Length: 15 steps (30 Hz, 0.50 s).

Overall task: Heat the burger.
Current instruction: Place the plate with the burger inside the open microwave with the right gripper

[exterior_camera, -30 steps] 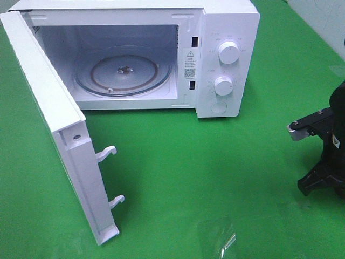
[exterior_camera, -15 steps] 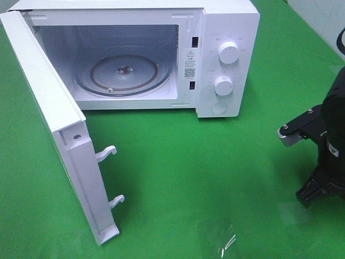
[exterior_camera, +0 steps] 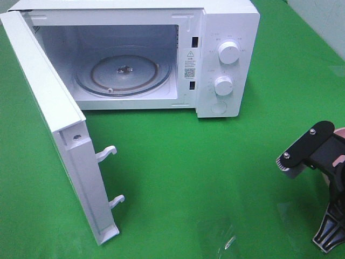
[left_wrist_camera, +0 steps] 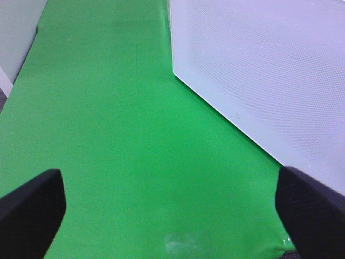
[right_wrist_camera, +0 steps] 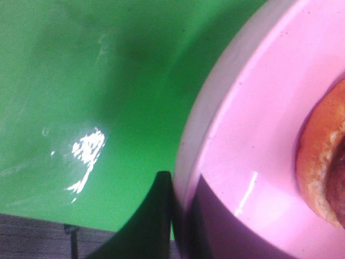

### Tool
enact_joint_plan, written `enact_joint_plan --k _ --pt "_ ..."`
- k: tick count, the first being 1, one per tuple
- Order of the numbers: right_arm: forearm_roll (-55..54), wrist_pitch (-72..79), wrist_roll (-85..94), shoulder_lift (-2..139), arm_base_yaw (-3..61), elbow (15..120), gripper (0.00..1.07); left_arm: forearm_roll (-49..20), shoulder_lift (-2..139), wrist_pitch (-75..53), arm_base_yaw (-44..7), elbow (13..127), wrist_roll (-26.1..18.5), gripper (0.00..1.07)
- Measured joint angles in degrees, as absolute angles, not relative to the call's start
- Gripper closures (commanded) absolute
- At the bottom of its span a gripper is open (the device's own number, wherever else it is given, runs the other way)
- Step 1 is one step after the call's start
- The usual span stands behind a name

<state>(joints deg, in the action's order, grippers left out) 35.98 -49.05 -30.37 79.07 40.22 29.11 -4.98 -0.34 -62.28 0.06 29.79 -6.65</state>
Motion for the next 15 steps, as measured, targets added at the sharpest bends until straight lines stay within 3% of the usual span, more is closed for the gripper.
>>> enact_joint_plan --k 15 --pt "36.2 -50.5 -30.5 72.5 55.2 28.3 1.07 -5.0 -0.3 -62.3 0.1 29.8 -6.6 0.09"
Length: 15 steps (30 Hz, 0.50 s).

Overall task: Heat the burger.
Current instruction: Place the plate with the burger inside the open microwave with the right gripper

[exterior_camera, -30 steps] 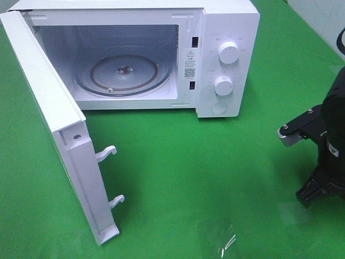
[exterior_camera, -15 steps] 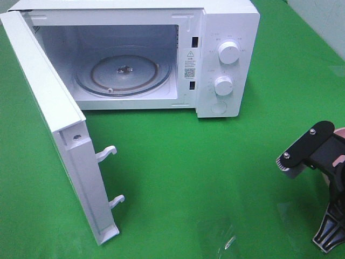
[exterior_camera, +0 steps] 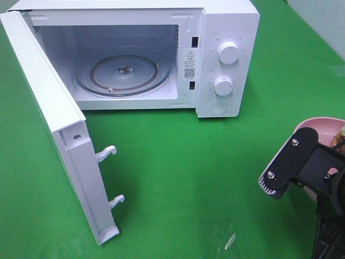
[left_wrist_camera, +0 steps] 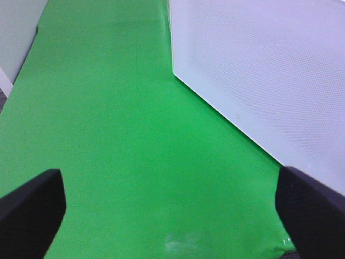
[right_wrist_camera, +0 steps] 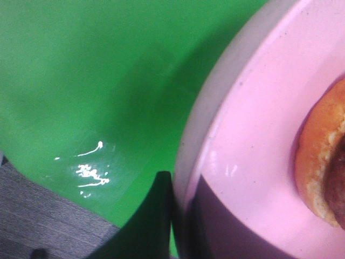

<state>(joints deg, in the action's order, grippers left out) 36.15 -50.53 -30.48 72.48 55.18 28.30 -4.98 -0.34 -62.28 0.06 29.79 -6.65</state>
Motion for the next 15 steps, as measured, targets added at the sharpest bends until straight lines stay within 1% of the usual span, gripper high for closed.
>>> enact_joint_plan --k 2,3,5,6,7,8,9,10,11,12,13,15 --pt "36.2 -50.5 -30.5 72.5 55.2 28.3 1.07 -5.0 -0.3 -62.3 0.1 29.8 -6.6 0.09" --pt "36.3 -51.2 -30.5 72.5 58.1 28.3 1.07 -5.0 -0.3 -62.3 0.1 29.8 -6.6 0.09" --pt "36.3 -51.2 -30.5 72.5 59.1 28.3 1.07 -5.0 -0.3 -62.3 0.1 29.8 -6.6 0.09" --pt "36.3 -51.2 -30.5 72.5 61.1 28.3 1.07 -5.0 -0.3 -62.3 0.1 29.8 -6.6 0.09" --pt "36.3 -51.2 -30.5 72.5 61.1 28.3 1.07 -5.0 -0.3 -62.3 0.1 29.8 -6.6 0.09" --pt "36.3 -51.2 -30.4 72.5 63.4 28.3 1.07 -5.0 -0.3 -62.3 0.1 29.8 -6.6 0.09" --pt "36.3 -51.2 -30.4 72.5 63.4 28.3 1.07 -5.0 -0.3 -62.3 0.1 29.8 -6.6 0.09" --pt "36.3 -51.2 -30.0 72.5 65.7 28.3 1.07 -5.0 -0.3 -62.3 0.1 29.8 -6.6 0.09" --pt "36.3 -51.2 -30.0 72.5 65.7 28.3 1.07 -5.0 -0.3 -62.3 0.1 29.8 -6.6 0.09" --pt "36.3 -51.2 -29.2 72.5 67.7 28.3 1.07 -5.0 -0.3 -62.3 0.1 29.8 -6.6 0.09" --pt "36.3 -51.2 -29.2 72.5 67.7 28.3 1.07 -5.0 -0.3 -62.3 0.1 29.8 -6.6 0.09" --pt "36.4 -51.2 -26.0 72.5 70.9 28.3 1.07 -5.0 -0.3 -62.3 0.1 29.8 -6.6 0.09"
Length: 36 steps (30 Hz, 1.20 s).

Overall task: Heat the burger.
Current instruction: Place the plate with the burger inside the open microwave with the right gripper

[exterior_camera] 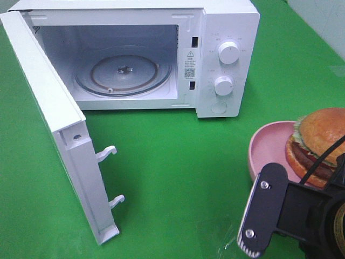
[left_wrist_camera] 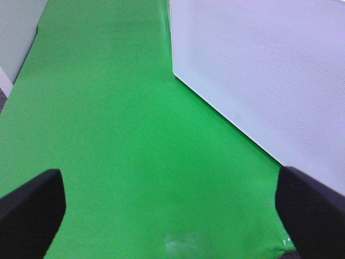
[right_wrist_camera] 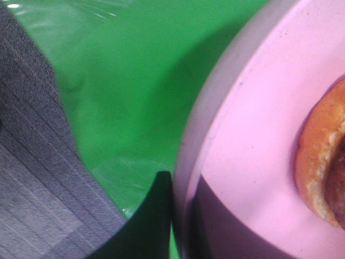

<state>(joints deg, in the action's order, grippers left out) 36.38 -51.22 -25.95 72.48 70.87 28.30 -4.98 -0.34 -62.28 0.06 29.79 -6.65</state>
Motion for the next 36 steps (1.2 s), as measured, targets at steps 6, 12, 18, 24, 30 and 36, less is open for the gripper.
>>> enact_joint_plan --k 6,12,18,24,30,36 --pt "38.7 -51.1 -23.0 72.5 72.1 28.3 1.07 -5.0 -0.3 -62.3 0.1 29.8 -6.6 0.09" --pt "42.3 -51.2 -22.3 72.5 72.1 28.3 1.07 -5.0 -0.3 -62.3 0.1 29.8 -6.6 0.09" --pt "43.9 -50.4 -16.3 72.5 72.1 28.3 1.07 -5.0 -0.3 -62.3 0.1 29.8 -6.6 0.09" --pt "44.6 -49.7 -13.4 72.5 72.1 28.3 1.07 -5.0 -0.3 -62.3 0.1 29.8 -6.6 0.09" --pt "49.0 -44.8 -10.4 72.5 72.1 28.2 1.07 -5.0 -0.3 -62.3 0.1 29.8 -6.6 0.09" --pt "50.8 -41.2 -4.9 72.5 72.1 28.2 1.07 -5.0 -0.3 -62.3 0.1 29.8 -6.6 0.09"
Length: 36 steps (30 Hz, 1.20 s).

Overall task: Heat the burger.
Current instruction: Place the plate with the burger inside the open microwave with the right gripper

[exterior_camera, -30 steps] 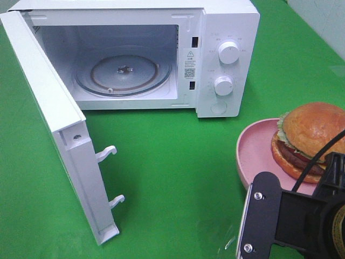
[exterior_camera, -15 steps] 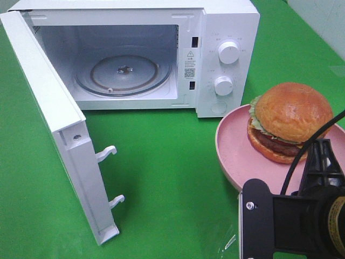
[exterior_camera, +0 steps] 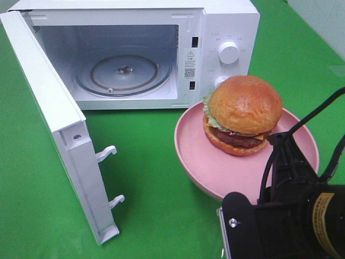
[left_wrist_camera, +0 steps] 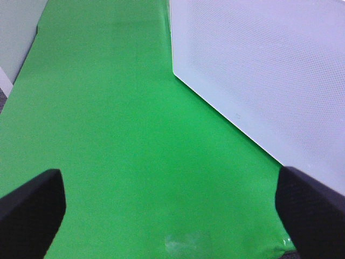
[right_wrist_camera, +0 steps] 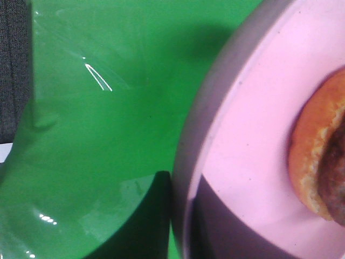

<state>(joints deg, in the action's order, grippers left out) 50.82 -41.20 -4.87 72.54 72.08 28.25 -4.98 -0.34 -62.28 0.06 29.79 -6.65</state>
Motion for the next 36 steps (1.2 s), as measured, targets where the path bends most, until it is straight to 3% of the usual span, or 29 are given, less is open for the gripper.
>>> enact_joint_plan --k 6,7,10,14,25,36 --pt "51.2 -38.4 -0.6 72.5 70.6 28.2 1.06 -5.0 -0.3 -62.3 0.1 29.8 -6.6 0.09" --pt "51.3 -36.3 2.9 72.5 67.4 28.2 1.06 -5.0 -0.3 -62.3 0.1 29.8 -6.6 0.09" --pt "51.3 -36.0 3.7 72.5 66.9 28.2 1.06 -5.0 -0.3 -62.3 0.1 29.8 -6.6 0.09" --pt "50.7 -33.5 10.3 72.5 61.6 28.2 1.06 -5.0 -0.3 -62.3 0.1 29.8 -6.6 0.09" --pt "41.9 -24.1 36.1 72.5 52.0 27.9 1.05 -5.0 -0.3 -62.3 0.1 29.8 -6.6 0.09" --pt "25.1 -18.7 62.2 72.5 43.3 27.9 1.05 -5.0 -0.3 -62.3 0.1 29.8 -6.6 0.09"
